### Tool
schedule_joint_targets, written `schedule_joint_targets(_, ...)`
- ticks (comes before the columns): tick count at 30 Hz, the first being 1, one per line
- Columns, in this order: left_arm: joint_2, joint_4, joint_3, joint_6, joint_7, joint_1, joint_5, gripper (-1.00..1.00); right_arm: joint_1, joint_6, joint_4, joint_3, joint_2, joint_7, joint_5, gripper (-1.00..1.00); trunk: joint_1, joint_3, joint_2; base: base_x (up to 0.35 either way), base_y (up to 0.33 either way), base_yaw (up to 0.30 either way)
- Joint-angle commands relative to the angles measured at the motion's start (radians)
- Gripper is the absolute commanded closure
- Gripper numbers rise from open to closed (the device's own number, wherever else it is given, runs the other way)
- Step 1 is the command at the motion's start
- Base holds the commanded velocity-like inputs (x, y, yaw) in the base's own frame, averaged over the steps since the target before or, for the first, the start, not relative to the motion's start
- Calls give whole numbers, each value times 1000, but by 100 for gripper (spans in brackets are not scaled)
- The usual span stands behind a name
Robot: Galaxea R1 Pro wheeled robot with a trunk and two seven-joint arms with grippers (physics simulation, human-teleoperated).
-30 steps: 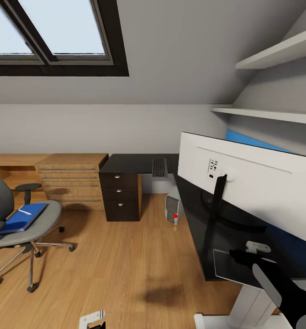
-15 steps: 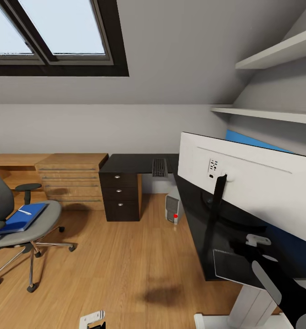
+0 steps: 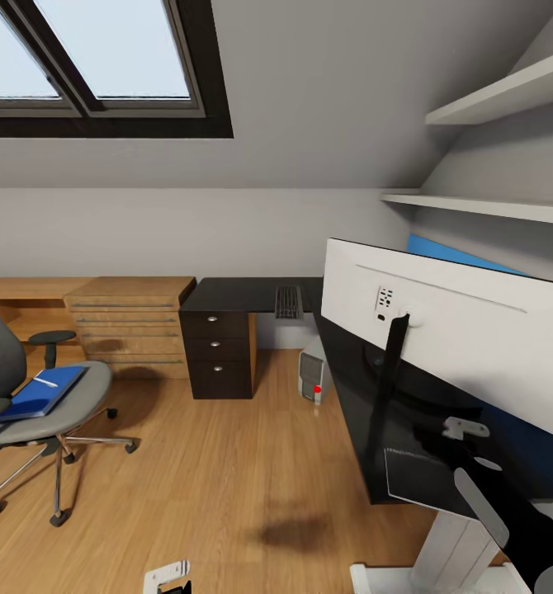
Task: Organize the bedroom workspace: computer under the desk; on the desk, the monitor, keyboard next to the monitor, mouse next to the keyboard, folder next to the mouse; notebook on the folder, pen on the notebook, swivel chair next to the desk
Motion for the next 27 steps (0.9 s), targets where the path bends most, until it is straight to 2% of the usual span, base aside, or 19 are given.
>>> schedule_joint_targets(1,-6,6,0,-9,2,-2,5,-100,5,4,2,11,4,-10,-8,-100,0,-1,-1,0,0,0)
schedule_joint_targets(3,-17,17,1,-10,2,-2,5,-100,7,2,3,12,16,-6,-8,-100,0,-1,-1,0,0,0)
schedule_joint_targets(10,-18,39,0,-10,2,-2,5,-100,7,4,5,12,55,-3,-8,-100,0,-1,-1,0,0,0)
schedule_joint_targets(14,-17,52,0,-11,0,-2,5,-100,7,3,15,11,69,-2,-7,-100,0,-1,-1,33,0,0)
schedule_joint_targets(27,-17,60,0,-29,-2,-2,5,-100,7,3,21,9,76,-2,-6,-100,0,-1,-1,129,-21,0)
